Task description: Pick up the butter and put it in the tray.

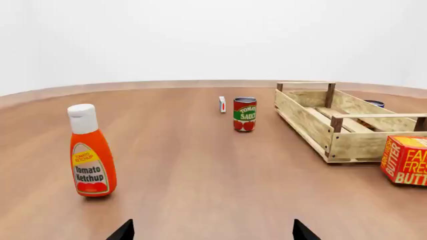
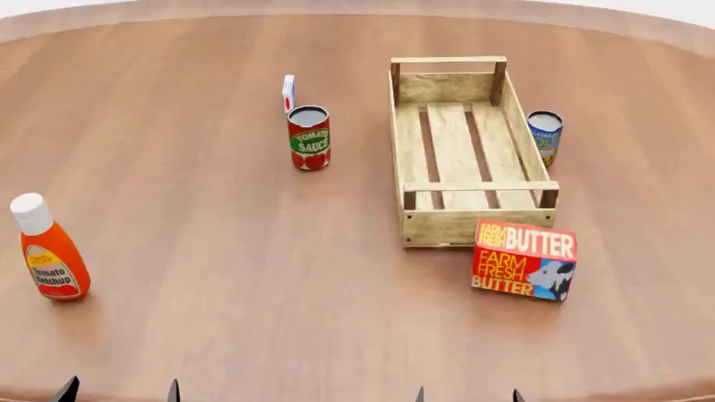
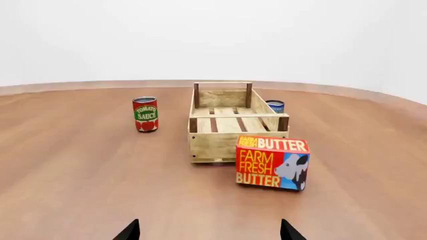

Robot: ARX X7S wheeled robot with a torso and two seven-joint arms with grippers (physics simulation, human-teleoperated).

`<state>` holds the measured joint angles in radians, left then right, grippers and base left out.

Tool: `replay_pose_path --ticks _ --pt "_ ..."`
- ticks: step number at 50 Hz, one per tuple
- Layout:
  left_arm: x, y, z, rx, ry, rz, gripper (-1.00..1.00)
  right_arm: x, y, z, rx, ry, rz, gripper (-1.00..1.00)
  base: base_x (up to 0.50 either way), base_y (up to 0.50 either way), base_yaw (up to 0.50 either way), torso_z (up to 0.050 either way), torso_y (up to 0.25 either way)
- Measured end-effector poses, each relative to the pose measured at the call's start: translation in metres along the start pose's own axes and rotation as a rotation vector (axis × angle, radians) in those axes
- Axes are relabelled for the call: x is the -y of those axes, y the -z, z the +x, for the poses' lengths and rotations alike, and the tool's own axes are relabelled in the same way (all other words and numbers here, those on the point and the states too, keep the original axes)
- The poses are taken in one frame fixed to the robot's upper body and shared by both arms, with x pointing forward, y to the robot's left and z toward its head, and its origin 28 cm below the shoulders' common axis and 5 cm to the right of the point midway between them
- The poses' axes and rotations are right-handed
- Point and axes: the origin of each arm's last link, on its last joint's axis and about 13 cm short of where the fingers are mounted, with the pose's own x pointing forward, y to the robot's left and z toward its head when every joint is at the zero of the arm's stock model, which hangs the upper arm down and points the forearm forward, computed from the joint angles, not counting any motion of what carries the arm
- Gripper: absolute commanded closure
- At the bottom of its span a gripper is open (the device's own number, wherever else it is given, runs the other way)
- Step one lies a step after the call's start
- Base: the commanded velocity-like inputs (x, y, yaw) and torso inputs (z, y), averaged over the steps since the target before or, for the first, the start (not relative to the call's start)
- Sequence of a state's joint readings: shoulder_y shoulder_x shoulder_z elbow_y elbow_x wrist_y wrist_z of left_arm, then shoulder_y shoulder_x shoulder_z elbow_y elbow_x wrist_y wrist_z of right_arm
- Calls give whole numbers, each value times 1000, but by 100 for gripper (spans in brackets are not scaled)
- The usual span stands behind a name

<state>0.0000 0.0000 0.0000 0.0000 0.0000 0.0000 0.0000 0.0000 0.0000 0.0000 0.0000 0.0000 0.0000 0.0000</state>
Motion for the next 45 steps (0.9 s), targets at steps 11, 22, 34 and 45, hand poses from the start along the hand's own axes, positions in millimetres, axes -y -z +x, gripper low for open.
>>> replay_pose_path --ticks 11,22,34,45 --pt "0 2 0 -12 0 10 -100 -1 -2 -1 2 -14 -25 -100 0 0 0 0 0" --pt "-1 5 1 -20 -6 25 -100 -2 -4 -1 -3 -28 -34 -100 32 -364 0 0 0" --pt "-1 7 2 -25 -14 39 -100 -1 -5 -1 -15 -25 -35 -100 73 -500 0 0 0" --pt "0 1 5 -58 -13 27 -100 2 -12 2 -25 -9 -8 -100 14 -83 0 0 0"
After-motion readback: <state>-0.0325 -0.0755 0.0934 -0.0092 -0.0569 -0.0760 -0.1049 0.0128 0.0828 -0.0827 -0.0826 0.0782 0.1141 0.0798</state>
